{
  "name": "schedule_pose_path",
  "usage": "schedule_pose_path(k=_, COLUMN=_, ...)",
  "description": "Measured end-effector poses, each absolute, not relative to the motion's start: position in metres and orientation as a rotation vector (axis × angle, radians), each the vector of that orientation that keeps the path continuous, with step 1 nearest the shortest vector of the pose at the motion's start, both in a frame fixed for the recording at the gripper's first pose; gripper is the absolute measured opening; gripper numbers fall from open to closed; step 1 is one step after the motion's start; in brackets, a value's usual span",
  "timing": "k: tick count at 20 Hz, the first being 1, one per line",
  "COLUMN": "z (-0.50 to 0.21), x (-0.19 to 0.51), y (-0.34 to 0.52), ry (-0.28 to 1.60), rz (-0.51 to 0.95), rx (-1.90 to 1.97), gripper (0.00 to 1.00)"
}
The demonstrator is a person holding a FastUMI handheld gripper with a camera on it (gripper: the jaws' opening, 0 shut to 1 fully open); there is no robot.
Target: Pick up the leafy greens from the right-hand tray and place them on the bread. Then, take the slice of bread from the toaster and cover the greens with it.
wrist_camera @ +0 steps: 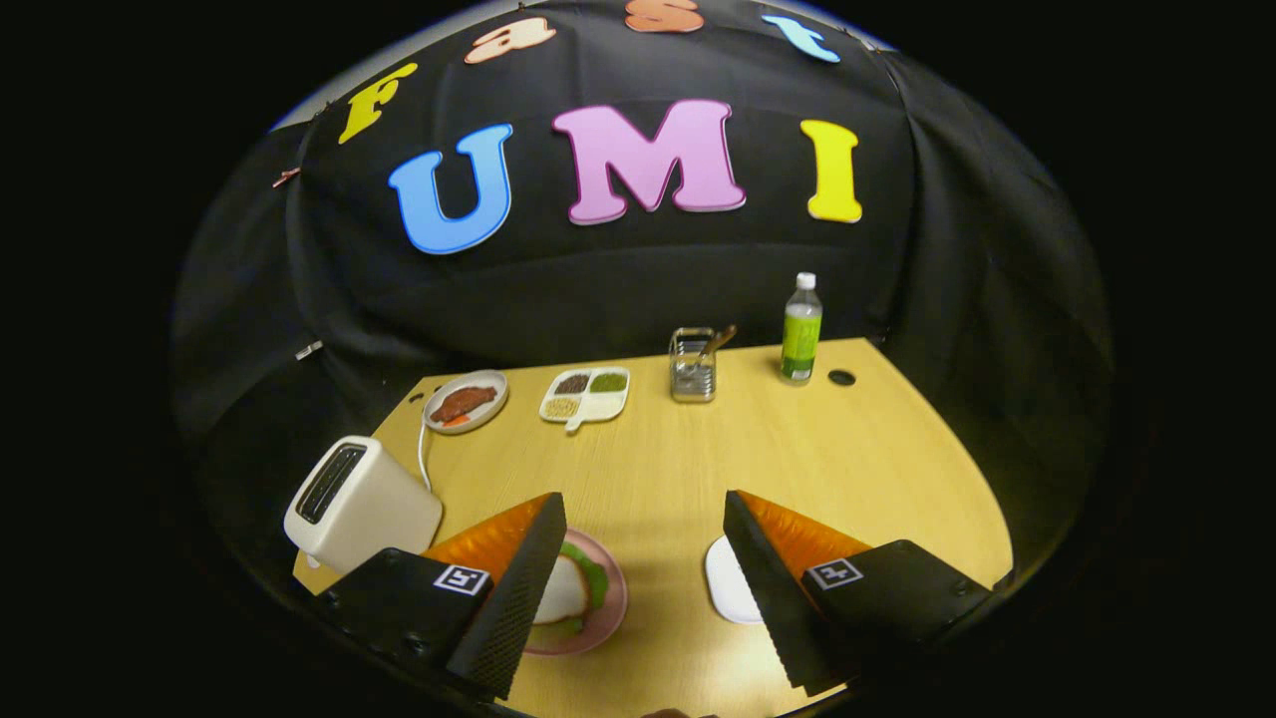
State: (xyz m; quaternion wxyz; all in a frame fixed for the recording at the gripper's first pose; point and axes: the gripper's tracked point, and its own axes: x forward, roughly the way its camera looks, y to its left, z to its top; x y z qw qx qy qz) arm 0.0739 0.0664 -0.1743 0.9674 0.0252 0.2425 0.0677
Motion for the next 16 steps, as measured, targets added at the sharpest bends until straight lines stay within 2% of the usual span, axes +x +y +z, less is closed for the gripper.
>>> schedule_pose_path(k=6, z=-0.062, x=0.073, y=0.034, ry=0.282, rz=0.063, rx=0.035, gripper=0.99)
schedule_pose_path(k=10, z=0.0, x=0.057, y=0.028, ry=0.158, rz=0.065, rx=0.022, gripper=0.99)
schedule_pose_path(k=16, z=0.052, x=0.034, y=0.017, ry=0.051, rz=0.083, rx=0.032, gripper=0.99)
